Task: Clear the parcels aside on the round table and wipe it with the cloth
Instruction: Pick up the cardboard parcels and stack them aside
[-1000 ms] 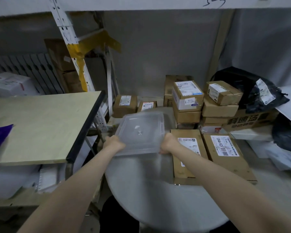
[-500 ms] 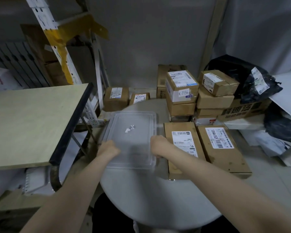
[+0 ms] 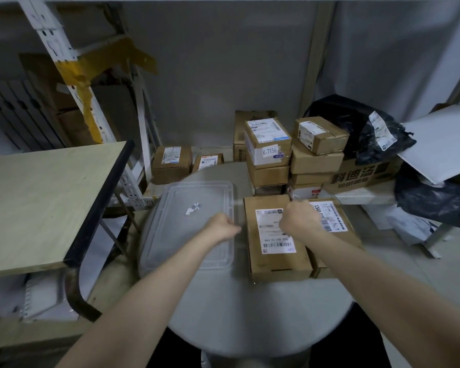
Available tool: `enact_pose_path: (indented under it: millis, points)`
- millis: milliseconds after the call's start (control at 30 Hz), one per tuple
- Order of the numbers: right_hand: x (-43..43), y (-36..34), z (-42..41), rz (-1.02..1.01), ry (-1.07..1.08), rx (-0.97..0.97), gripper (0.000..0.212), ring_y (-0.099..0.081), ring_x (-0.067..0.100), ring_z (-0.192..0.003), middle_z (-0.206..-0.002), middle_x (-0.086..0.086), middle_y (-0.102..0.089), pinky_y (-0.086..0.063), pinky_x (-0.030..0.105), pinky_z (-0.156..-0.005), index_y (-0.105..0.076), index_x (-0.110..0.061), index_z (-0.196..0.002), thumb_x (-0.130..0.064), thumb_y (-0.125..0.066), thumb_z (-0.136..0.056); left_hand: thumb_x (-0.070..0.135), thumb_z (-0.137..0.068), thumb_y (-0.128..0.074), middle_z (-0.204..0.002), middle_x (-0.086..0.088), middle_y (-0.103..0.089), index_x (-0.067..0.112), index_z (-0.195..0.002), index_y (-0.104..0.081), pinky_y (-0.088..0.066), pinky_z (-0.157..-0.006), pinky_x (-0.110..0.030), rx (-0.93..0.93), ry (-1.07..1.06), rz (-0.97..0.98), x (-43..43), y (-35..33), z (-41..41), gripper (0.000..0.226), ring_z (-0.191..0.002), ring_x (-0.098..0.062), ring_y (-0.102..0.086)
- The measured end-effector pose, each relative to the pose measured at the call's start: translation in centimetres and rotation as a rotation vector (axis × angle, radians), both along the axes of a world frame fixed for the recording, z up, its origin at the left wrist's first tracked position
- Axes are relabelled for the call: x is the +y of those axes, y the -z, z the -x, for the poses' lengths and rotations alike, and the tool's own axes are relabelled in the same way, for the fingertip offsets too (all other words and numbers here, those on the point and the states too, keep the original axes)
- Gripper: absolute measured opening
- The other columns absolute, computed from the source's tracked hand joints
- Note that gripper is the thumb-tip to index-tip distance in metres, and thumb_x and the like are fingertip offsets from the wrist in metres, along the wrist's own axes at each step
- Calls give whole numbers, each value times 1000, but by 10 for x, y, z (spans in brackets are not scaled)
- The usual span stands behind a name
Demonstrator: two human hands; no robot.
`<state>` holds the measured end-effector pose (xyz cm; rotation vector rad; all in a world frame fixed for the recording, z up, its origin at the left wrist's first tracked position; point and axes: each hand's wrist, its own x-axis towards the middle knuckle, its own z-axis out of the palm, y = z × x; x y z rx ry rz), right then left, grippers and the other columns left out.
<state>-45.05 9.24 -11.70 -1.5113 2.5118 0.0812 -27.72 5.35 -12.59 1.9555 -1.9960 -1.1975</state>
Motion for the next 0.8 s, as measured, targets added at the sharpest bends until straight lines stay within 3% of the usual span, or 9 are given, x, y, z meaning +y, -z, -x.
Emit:
enact_pose_path:
  millis: [67,200,267,367,500,600,700,733,800]
  points:
    - [8,4,9,-37,-2,-52,24,-60,24,-91,-104,7,-62,-46,32,-66,-60,-9,-108,-18,-52,-87,30,-94,-54,-101,-12,-61,4,-121,-56,-49,-72,-30,75,-25,-135,13,3,17,38,-92,-24,-61]
    - [19,8,16,40,-13,-219,8,-63,23,-81,-82,3,-61,-48,31,-62,-57,-11,-86,-18,-52,-86,28,-87,-62,-123,-17,-62,4,-129,-53,-51,-96,-44,210,-116,-257,30,14,32,49,-112,-32,-62]
    - [20,8,19,102,14,-339,13,-62,23,-79,-77,3,-60,-49,31,-62,-55,-12,-77,-21,-56,-87,15,-88,-62,-121,-14,-65,2,-127,-53,-57,-80,-37,301,-187,-274,32,13,33,43,-99,-24,-65]
    - [17,2,21,285,133,-748,11,-64,24,-88,-87,6,-65,-53,35,-75,-63,-12,-86,-22,-66,-83,8,-91,-60,-112,-12,-67,6,-123,-54,-51,-59,-29,448,-307,-368,34,2,26,33,-82,-20,-62]
    - [20,-14,14,307,224,-1291,57,-62,25,-99,-109,6,-60,-54,40,-84,-46,-20,-119,-16,-79,-72,25,-92,-60,-95,-5,-67,9,-124,-57,-53,-73,-33,601,-344,-443,33,-8,18,36,-83,-20,-63]
    - [22,-20,9,329,207,-1253,80,-61,25,-101,-114,7,-57,-54,41,-86,-35,-18,-132,-18,-81,-67,34,-88,-63,-97,-6,-67,11,-130,-56,-52,-79,-36,629,-353,-419,32,-18,13,48,-87,-20,-63]
    - [23,-29,-2,455,141,-1002,82,-57,20,-102,-113,2,-54,-50,34,-85,-37,-12,-136,-23,-80,-67,53,-78,-68,-144,-13,-44,19,-145,-36,-33,-105,-51,576,-323,-347,26,-32,11,82,-132,-32,-42]
    - [24,-34,-8,482,62,-914,80,-56,18,-100,-113,0,-55,-49,31,-82,-38,-13,-135,-23,-79,-67,57,-76,-67,-148,-12,-37,22,-146,-33,-29,-107,-52,587,-310,-337,23,-38,11,85,-138,-33,-34]
    - [28,-42,-22,545,-166,-778,81,-58,17,-103,-120,1,-59,-50,33,-86,-42,-16,-133,-31,-79,-63,60,-77,-64,-128,-4,-49,25,-135,-44,-33,-101,-48,676,-286,-354,21,-52,14,70,-129,-29,-41]
